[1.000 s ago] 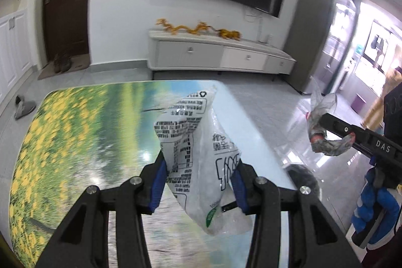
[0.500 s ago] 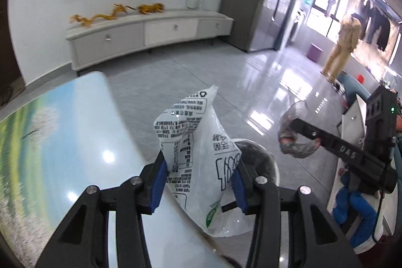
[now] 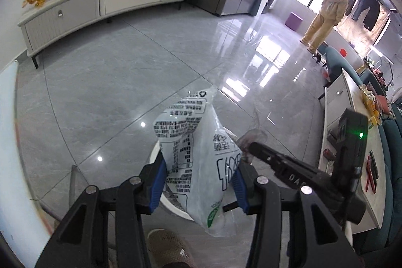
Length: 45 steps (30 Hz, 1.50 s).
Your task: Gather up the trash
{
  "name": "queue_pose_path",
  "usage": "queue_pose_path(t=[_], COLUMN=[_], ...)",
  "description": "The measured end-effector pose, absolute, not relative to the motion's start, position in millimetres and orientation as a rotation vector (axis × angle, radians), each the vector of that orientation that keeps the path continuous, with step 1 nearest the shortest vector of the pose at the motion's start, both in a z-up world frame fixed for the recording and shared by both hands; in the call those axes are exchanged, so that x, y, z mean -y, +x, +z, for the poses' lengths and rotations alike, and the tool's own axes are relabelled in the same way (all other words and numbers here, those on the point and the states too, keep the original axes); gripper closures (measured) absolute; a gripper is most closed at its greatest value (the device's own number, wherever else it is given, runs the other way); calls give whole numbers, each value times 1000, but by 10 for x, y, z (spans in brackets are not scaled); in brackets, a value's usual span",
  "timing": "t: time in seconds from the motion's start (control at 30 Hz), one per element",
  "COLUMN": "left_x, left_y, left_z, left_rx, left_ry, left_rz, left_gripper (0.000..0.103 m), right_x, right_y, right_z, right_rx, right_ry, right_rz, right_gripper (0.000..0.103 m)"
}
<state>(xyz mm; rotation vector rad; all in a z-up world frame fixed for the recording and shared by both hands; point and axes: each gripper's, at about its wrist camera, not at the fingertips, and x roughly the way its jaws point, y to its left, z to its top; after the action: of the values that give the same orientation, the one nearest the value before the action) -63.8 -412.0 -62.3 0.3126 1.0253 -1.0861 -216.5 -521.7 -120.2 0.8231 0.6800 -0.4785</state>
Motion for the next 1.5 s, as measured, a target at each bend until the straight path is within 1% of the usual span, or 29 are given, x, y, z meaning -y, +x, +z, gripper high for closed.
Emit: queue_pose_path(t=[0.03,0.1,0.17,0.2,0.5,0.73,0.8,0.87,1.07,1.2,1.27,1.33,1.37,1.47,1.5], left_x=[4154,4250,4309,4338,4297,3985,3790,3616,2956,2419,2161,1917,1804,1504,1363], left_y=[-628,-633,-655,-669,-657,-615,-604,-560,-507,-510,-513,-519,-519,-496,-496], left_z=[-652,-708,-754,-774,-817,-680,-597,-540,-297,-70,40,160,204,323,363], left_rx=[-1037,-1055,-1064,-1067,-1072,-1021,-983,-962,-874,-786,-733,-677,-654,-621,-605], left_ry=[309,309,314,315,313,288,255,227,189,166,156,142,137,97,79], left_rz=[-1092,-1102,-1107,-1114,-1088,-991,-946,-909,-792,-696,-638,-584,-556,-488,-454], left_gripper=[56,50,45,43,42,42,42,42,42,42,42,42,41,33,32], right_x=[5227,5278,5308,5311,5303,5155,5056,4920,4401,4049,3860,3700,3611,3397,3332], right_y=[-2178,-2196,-2239,-2238,-2336,-2283,-2234,-2170,-1963,-1849,-1790,-1734,-1704,-1633,-1613], right_z=[-1226,-1301,-1354,-1352,-1270,-1046,-945,-828,-459,-263,-145,-46,16,157,194], right_rx=[-688,-708,-723,-724,-726,-719,-715,-708,-671,-646,-627,-607,-593,-560,-550], right_ry=[828,841,848,851,835,769,732,687,539,451,411,382,367,335,324], right_rz=[-487,-506,-526,-531,-575,-608,-612,-601,-541,-483,-455,-433,-421,-389,-380], right_gripper=[93,90,67,64,63,53,51,46,39,36,29,26,24,19,18])
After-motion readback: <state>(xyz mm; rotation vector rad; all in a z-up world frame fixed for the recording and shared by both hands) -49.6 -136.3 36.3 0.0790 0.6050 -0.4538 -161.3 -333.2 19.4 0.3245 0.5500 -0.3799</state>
